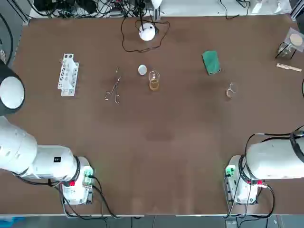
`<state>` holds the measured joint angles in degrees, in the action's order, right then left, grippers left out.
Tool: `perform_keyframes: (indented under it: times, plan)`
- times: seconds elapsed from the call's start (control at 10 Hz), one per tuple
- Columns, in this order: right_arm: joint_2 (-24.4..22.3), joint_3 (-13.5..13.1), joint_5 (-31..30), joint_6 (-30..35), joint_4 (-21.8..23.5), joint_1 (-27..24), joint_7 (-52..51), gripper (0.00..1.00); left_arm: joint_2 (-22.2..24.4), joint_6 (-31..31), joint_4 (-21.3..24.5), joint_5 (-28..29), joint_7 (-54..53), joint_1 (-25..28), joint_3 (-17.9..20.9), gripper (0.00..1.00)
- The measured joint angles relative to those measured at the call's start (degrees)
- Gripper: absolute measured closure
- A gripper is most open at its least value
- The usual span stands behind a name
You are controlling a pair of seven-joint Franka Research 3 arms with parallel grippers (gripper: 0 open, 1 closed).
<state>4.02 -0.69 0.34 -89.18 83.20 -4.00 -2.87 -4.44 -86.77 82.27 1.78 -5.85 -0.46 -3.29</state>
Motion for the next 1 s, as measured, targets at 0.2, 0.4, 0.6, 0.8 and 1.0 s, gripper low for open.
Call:
perform_keyframes:
  times: [0.2, 0.4, 0.6, 0.8, 1.0]
  plan:
    - [0.00, 0.01, 0.00, 0.00, 0.00, 0.00, -0.02, 0.00, -0.02, 0.00, 0.00, 0.00, -0.25, 0.07, 0.01, 0.00]
    - [0.00, 0.08, 0.00, 0.08, 0.05, 0.01, -3.02, 0.00, -0.05, 0.00, 0.00, 0.00, -7.94, 0.52, 0.45, 0.00]
    - [0.07, 0.03, 0.00, 0.09, 0.89, -0.05, -10.81, 0.00, -0.09, -0.14, 0.00, 0.01, -16.57, 1.16, 2.51, 0.00]
    - [0.10, -0.02, 0.04, -0.26, 2.06, -0.11, -18.11, 0.00, -0.40, -1.05, 0.00, -1.01, -25.34, 4.95, 3.96, 0.00]
    - [0.17, -0.08, 0.77, -1.91, 2.84, -0.86, -27.38, 0.00, -1.53, -1.20, 0.03, -4.84, -35.88, 10.22, 4.16, 0.00]
